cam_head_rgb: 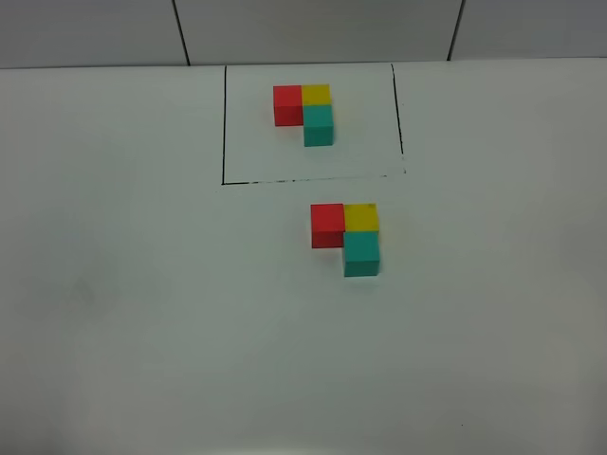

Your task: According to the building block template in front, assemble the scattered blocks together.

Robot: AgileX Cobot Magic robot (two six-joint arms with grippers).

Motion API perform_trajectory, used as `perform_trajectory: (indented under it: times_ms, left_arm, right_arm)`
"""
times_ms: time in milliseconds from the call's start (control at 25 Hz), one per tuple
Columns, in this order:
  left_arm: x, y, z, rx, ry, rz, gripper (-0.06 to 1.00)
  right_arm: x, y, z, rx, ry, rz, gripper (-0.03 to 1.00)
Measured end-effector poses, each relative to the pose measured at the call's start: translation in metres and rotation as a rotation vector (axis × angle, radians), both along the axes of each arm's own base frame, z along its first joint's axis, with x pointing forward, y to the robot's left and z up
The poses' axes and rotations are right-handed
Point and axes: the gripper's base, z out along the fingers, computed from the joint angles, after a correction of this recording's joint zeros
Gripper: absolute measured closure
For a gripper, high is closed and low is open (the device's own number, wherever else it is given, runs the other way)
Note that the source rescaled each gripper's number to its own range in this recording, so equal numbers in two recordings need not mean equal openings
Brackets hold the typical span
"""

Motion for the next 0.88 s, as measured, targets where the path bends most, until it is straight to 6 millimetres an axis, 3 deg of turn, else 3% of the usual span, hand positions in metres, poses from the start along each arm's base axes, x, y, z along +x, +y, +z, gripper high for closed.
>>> perform_trajectory:
  times_ms: [880]
  left_arm:
    - [0.0000, 0.0000, 0.0000, 0.000, 0.000, 0.000, -0.01]
  right_arm:
    - [0.0000, 0.0000, 0.0000, 0.000, 0.000, 0.000, 0.31]
